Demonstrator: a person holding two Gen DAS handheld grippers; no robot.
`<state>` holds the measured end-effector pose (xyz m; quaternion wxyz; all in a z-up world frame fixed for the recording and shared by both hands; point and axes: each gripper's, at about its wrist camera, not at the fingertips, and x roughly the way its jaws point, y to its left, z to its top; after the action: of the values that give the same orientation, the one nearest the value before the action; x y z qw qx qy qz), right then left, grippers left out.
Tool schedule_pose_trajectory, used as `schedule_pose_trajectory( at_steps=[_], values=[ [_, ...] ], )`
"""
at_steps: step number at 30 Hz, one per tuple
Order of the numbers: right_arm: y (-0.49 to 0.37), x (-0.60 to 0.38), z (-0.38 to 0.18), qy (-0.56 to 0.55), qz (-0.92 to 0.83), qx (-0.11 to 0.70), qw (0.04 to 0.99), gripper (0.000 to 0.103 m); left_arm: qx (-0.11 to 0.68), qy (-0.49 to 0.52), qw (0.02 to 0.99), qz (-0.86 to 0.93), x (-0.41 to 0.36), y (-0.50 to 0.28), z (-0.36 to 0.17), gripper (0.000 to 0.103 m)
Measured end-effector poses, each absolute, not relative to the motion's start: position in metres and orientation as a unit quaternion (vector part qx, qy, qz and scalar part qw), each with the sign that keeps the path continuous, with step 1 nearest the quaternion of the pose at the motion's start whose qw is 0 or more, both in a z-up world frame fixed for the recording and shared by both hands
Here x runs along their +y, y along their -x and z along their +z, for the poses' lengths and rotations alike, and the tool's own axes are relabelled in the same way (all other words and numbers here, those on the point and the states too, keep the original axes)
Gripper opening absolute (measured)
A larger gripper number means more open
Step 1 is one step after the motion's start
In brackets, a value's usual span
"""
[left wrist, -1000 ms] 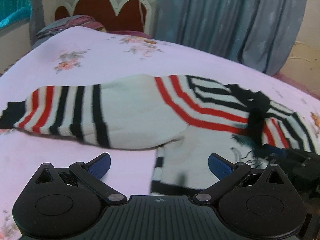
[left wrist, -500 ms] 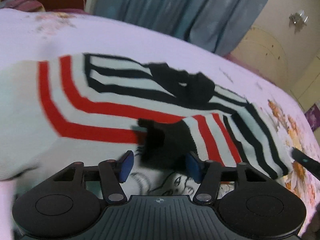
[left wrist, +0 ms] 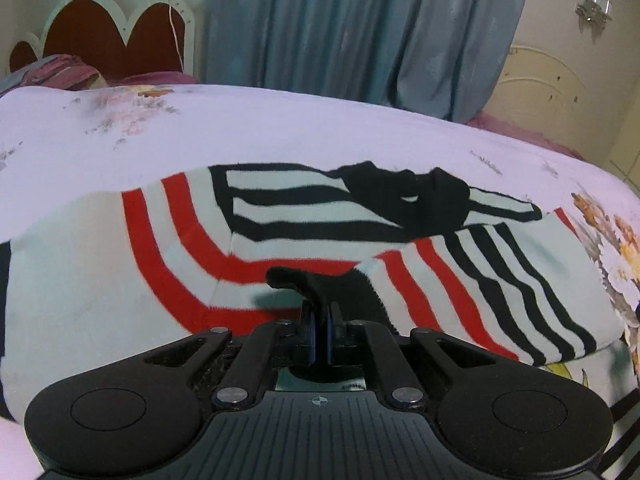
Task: Fold small clothes
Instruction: 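Fold the held sleeve across the sweater body with the right gripper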
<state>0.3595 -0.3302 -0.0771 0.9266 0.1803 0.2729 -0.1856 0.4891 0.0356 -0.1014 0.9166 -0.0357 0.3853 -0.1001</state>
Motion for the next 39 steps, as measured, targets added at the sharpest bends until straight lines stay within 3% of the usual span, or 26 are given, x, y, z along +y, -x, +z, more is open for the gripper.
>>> schedule_pose_trajectory(
  at_steps=[3,5,8,9,10,12,14,16,17,18,20,23,27,33,35,36,39],
  values=[
    [-0.367,-0.324,-0.081,-0.164,-0.158,0.291,0.929,0.008,0.389,0.045,0.916,-0.090,0.038,-0.484,-0.106,0.004],
    [-0.383,-0.324,-0.101,-0.142,-0.157,0.358,0.909,0.008,0.395,0.049,0.913,-0.088,0.038,-0.483,-0.113,0.004],
    [-0.383,-0.328,-0.094,-0.140,-0.151,0.346,0.915,0.012,0.390,0.043,0.915,-0.093,0.045,-0.479,-0.114,0.006],
    [-0.381,-0.330,-0.090,-0.144,-0.151,0.331,0.920,0.016,0.387,0.041,0.917,-0.087,0.047,-0.478,-0.112,0.019],
    [-0.379,-0.332,-0.085,-0.146,-0.150,0.318,0.925,0.021,0.381,0.037,0.921,-0.076,0.048,-0.478,-0.110,0.045],
    [-0.383,-0.336,-0.080,-0.150,-0.141,0.304,0.930,0.022,0.368,0.036,0.927,-0.058,0.051,-0.481,-0.109,0.064],
    [-0.400,-0.338,-0.078,-0.148,-0.124,0.304,0.933,0.022,0.382,0.051,0.921,-0.061,0.053,-0.492,-0.112,0.061],
    [-0.423,-0.334,-0.079,-0.143,-0.096,0.311,0.935,0.020,0.399,0.048,0.913,-0.063,0.048,-0.503,-0.117,0.029],
    [-0.437,-0.329,-0.080,-0.133,-0.075,0.318,0.936,0.019,0.400,0.033,0.914,-0.058,0.044,-0.506,-0.119,0.024],
    [-0.451,-0.322,-0.082,-0.122,-0.056,0.327,0.936,0.016,0.396,0.031,0.916,-0.058,0.042,-0.508,-0.120,0.011],
    [-0.479,-0.302,-0.090,-0.088,-0.014,0.344,0.935,0.015,0.395,0.019,0.917,-0.052,0.036,-0.508,-0.119,0.010],
    [-0.507,-0.291,-0.101,-0.022,-0.008,0.365,0.931,0.000,0.388,-0.007,0.920,-0.048,0.030,-0.503,-0.120,0.009],
    [-0.527,-0.358,-0.104,-0.109,-0.085,0.355,0.925,0.000,0.389,-0.002,0.920,-0.047,0.032,-0.504,-0.120,0.009],
    [-0.530,-0.362,-0.100,-0.083,-0.090,0.360,0.925,0.000,0.390,0.000,0.919,-0.053,0.036,-0.504,-0.118,0.011],
    [-0.519,-0.364,-0.089,-0.089,-0.098,0.343,0.930,0.026,0.376,-0.006,0.926,-0.033,0.040,-0.497,-0.109,0.031],
    [-0.510,-0.368,-0.083,-0.093,-0.104,0.326,0.935,0.050,0.364,-0.013,0.931,-0.019,0.041,-0.493,-0.104,0.035],
    [-0.509,-0.388,-0.083,-0.124,-0.102,0.332,0.930,0.031,0.338,0.024,0.941,-0.018,0.043,-0.484,-0.088,0.034]
  ],
)
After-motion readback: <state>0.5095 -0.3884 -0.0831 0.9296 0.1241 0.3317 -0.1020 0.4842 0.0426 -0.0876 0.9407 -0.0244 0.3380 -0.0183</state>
